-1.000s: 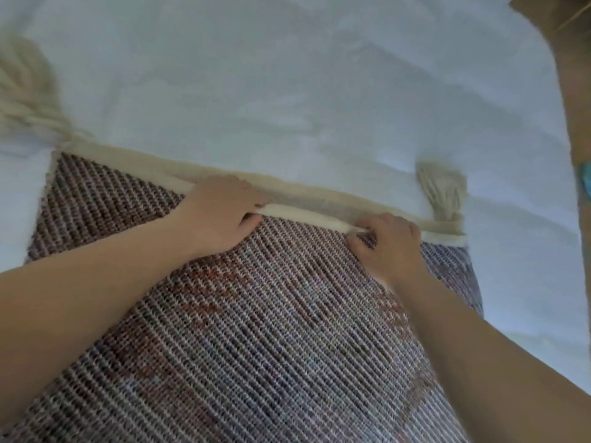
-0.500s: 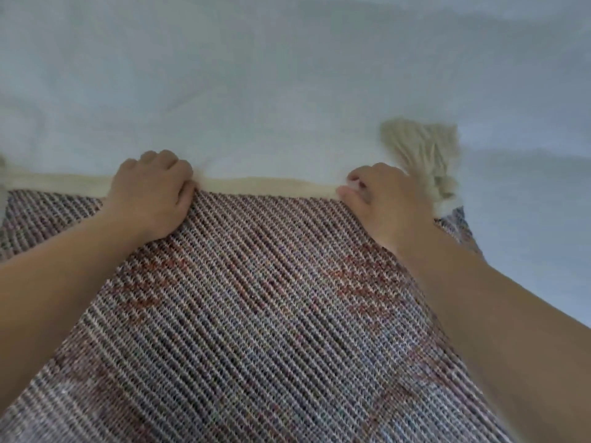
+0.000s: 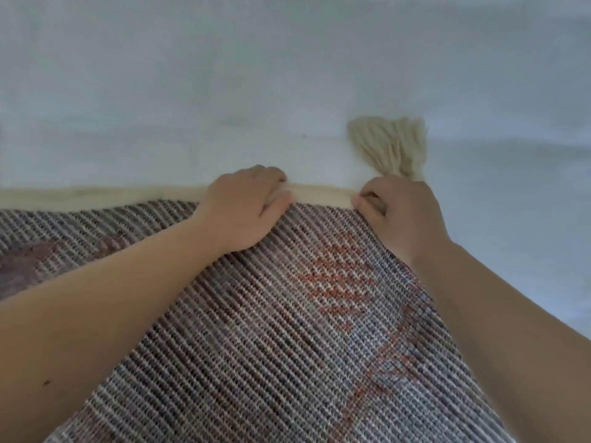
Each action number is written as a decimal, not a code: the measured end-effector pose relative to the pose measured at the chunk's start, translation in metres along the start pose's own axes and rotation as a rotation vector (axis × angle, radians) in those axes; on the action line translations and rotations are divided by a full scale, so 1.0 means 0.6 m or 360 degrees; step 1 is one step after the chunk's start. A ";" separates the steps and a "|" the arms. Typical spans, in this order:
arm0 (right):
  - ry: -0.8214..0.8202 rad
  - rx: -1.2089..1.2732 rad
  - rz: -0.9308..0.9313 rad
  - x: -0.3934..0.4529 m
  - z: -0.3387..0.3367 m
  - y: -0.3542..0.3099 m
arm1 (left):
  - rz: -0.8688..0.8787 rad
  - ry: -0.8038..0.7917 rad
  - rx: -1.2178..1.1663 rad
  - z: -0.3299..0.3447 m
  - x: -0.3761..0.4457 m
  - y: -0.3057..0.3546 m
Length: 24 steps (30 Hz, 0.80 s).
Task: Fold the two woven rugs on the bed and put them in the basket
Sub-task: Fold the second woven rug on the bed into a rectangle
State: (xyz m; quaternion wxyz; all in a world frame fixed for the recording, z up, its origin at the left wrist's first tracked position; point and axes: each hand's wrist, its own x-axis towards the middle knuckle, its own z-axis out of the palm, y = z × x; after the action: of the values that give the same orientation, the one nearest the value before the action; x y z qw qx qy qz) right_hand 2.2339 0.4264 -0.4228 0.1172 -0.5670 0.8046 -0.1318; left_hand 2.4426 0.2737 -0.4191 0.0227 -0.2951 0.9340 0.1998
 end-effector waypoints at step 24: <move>0.0060 0.1732 0.1139 -0.073 -0.066 0.080 | -0.0587 -0.0462 -0.1931 0.038 0.159 0.282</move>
State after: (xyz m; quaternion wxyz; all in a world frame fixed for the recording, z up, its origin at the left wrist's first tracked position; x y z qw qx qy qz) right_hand 2.1928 0.4862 -0.4002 0.4101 -0.1213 0.7640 -0.4832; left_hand 2.2673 0.3574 -0.3946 0.0120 -0.3811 0.5768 0.7224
